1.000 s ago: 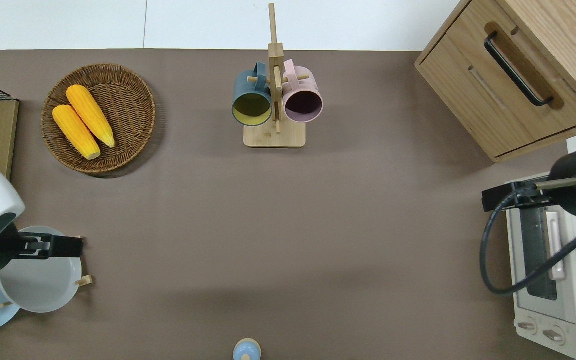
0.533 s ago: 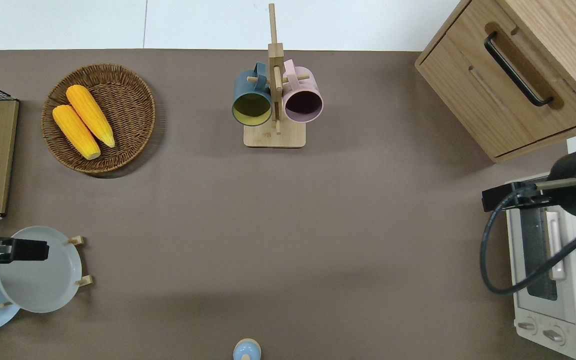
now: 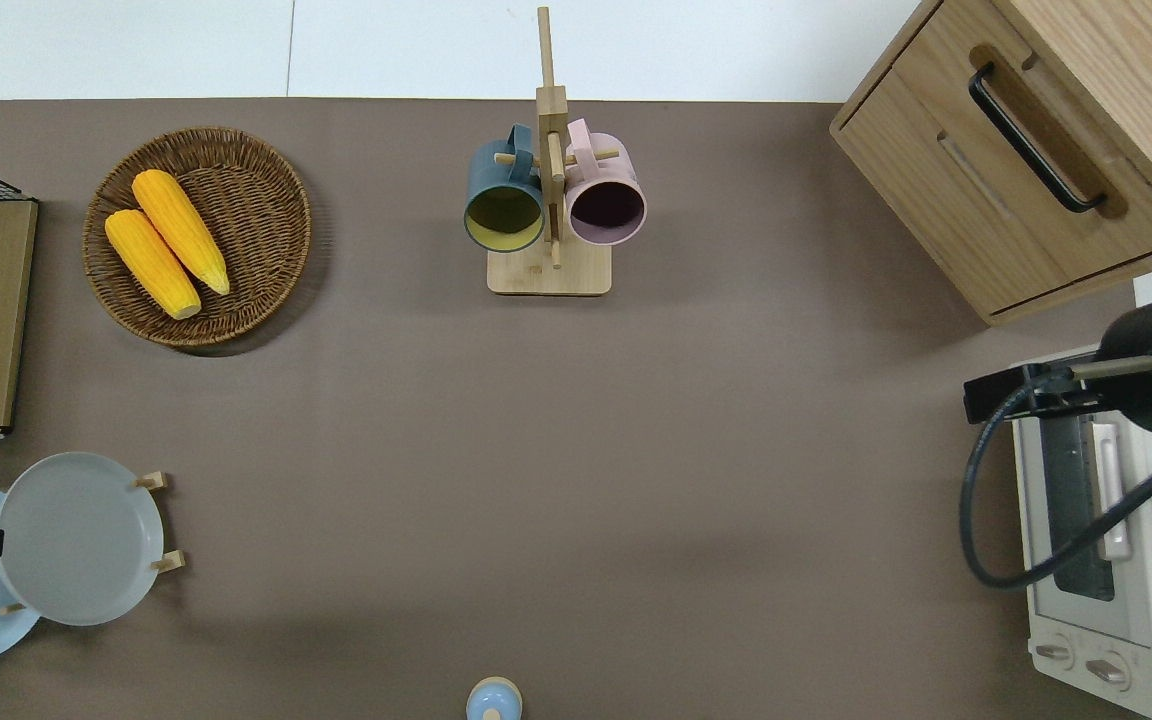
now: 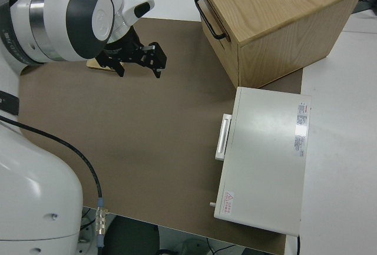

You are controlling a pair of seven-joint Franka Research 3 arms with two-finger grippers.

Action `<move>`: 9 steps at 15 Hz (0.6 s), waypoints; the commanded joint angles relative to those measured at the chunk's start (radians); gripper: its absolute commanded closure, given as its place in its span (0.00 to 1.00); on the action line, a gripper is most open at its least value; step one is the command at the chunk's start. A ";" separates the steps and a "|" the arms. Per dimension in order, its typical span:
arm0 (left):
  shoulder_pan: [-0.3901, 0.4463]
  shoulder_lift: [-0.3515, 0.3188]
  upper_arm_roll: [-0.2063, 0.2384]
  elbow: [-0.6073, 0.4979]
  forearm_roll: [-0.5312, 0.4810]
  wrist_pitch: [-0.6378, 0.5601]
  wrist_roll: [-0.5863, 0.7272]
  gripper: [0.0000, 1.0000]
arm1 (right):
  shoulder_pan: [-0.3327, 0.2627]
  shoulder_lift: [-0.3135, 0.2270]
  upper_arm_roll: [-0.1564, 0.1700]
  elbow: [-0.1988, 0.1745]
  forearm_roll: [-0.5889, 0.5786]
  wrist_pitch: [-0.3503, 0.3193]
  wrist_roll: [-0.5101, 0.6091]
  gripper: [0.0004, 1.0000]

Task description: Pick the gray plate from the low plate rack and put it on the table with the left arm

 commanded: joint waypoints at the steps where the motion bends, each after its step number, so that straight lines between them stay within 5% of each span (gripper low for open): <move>1: 0.000 -0.036 0.019 -0.127 0.018 0.103 0.011 0.00 | -0.007 -0.002 0.005 0.006 0.007 -0.014 -0.001 0.01; 9: 0.032 -0.027 0.032 -0.358 0.049 0.397 0.008 0.00 | -0.007 -0.002 0.007 0.006 0.007 -0.014 -0.001 0.01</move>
